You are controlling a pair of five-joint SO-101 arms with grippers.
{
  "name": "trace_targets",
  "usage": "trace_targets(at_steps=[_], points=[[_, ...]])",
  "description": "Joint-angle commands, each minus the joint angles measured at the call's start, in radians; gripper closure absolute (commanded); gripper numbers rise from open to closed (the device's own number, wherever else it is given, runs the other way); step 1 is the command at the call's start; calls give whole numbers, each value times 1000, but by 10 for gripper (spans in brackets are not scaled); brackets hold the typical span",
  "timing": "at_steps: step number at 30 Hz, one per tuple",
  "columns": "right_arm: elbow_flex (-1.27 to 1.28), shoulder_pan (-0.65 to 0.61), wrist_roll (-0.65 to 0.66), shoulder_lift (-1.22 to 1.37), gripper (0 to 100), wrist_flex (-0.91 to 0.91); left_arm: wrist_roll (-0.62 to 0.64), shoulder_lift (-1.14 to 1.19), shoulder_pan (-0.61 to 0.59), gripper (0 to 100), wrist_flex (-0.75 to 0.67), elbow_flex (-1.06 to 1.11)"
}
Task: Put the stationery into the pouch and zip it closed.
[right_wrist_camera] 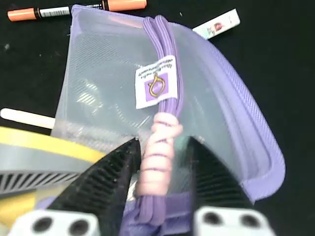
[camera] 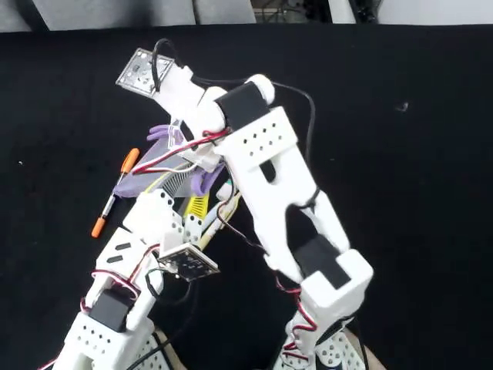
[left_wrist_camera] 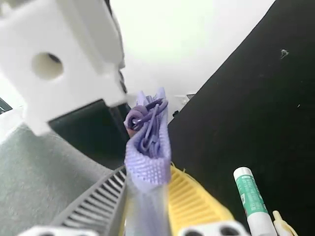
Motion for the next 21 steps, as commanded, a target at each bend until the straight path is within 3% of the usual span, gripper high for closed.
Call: trace_targets(at_steps=[1,9,21], points=[[-73,40,66,1,988,26,-2,-11,-10,971,-21,5],[-260,169,48,1,988,29,0,-9,-13,971,-20,5],[-524,397,-95,10,988,-40,2,-11,-16,971,-21,5]])
